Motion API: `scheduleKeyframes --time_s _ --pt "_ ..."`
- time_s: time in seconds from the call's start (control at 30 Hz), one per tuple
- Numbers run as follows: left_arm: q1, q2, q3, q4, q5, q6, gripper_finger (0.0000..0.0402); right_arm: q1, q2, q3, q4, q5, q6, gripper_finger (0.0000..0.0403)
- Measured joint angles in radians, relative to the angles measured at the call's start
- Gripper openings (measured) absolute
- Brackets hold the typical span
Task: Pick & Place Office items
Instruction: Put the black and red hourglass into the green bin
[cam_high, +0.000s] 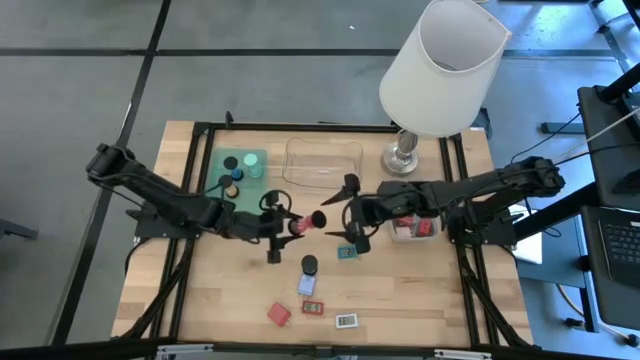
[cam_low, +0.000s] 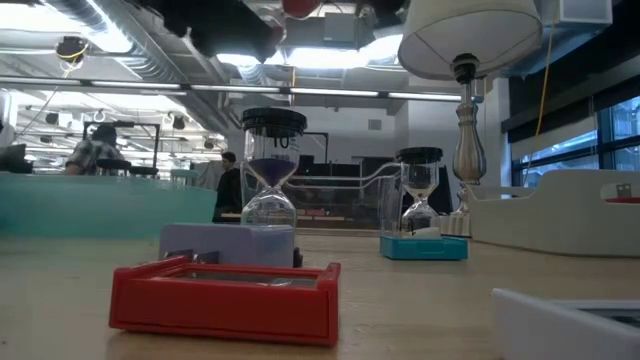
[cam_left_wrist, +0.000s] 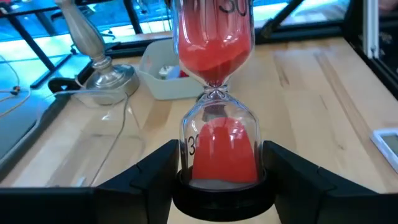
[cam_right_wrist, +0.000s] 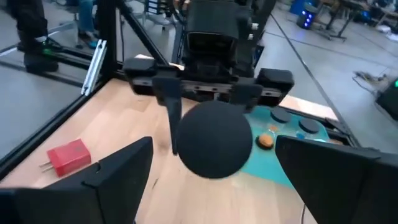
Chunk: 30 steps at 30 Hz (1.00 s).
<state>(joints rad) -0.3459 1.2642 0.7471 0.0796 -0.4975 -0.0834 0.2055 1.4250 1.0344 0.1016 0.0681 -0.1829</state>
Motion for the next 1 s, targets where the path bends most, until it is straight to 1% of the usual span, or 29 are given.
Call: scheduleKeyframes --time_s 0.23,0.3,0.37,0.53,0.73,0.87,0.93,1.0 --pt "0.067 0.039 -0.001 0.092 0.053 0.022 0.0206 -0.002 0.000 0.000 0.014 -0.016 0.045 0.0341" --pt "0.082 0.051 -0.001 0.115 0.078 0.033 0.0206 -0.002 0.000 0.000 0.022 -0.004 0.071 0.0341" --pt "0.095 0.065 -0.002 0.139 0.103 0.045 0.0206 -0.002 0.000 0.000 0.022 0.000 0.094 0.0341" --pt "0.109 0.080 -0.003 0.178 0.126 0.077 0.0206 -0.008 -0.002 0.002 0.026 0.002 0.163 0.0341" --pt "0.096 0.079 -0.003 0.157 0.110 0.069 0.0206 -0.011 -0.006 0.001 0.015 0.049 0.186 0.0341" --pt "0.089 0.076 0.002 0.164 0.117 0.065 0.0206 -0.014 -0.005 -0.001 0.002 0.081 0.195 0.0341" --pt "0.091 0.075 0.002 0.163 0.130 0.066 0.0206 -0.013 -0.006 -0.001 -0.008 0.127 0.205 0.0341" --pt "0.091 0.075 0.001 0.161 0.131 0.063 0.0206 -0.012 -0.006 -0.001 -0.023 0.135 0.216 0.0341"
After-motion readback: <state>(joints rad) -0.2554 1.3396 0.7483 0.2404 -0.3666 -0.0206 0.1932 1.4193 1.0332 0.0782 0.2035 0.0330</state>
